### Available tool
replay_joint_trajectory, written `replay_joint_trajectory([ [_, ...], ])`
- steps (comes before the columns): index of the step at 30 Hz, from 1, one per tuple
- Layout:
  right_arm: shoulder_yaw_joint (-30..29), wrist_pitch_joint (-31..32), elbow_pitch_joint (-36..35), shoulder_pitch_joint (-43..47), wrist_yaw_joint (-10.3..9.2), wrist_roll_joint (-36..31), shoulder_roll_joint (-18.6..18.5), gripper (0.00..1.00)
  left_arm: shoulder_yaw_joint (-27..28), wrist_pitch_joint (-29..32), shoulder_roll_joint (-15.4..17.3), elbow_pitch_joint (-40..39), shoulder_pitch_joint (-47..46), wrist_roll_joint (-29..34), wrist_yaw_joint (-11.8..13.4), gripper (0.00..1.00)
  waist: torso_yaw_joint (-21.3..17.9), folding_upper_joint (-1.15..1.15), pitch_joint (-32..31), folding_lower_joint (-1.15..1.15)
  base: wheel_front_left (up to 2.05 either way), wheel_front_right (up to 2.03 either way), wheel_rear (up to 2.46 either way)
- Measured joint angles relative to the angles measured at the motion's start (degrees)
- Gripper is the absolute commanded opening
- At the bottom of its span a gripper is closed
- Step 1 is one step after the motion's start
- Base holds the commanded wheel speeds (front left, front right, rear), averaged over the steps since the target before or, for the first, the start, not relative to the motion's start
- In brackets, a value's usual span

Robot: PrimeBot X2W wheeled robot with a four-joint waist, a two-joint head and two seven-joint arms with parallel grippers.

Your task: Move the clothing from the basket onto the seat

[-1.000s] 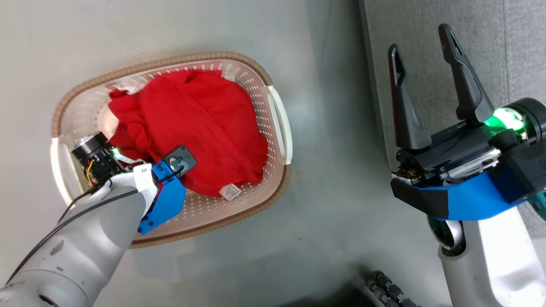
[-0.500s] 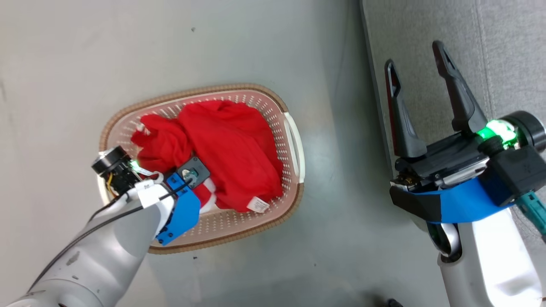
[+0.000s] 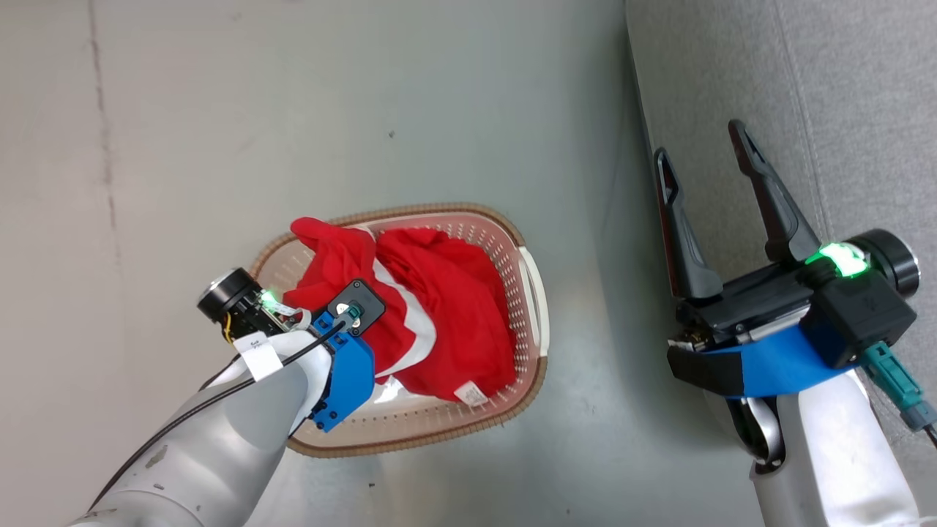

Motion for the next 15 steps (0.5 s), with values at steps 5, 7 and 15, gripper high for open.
replay_joint_trajectory([
  [5,-0.3,0.0,1.1,1.6,0.00,-0.3,0.0,1.00,0.0,-2.7,-0.9,-0.2,0.7,-2.0,0.0,0.00,1.0,0.00,-3.3,0.00,0.00,0.00,0.00],
  [7,-0.4,0.0,1.5,2.2,0.00,-0.4,0.0,1.00,0.0,-3.7,-1.2,-0.3,1.1,-2.6,0.0,0.00,1.4,0.00,-4.7,0.00,0.00,0.00,0.00],
  [15,-1.0,0.0,2.9,4.8,0.00,-0.9,0.0,1.00,1.4,-6.3,-2.4,-1.6,1.6,-5.7,0.0,0.00,3.1,0.00,-9.7,0.00,0.00,0.00,0.00],
])
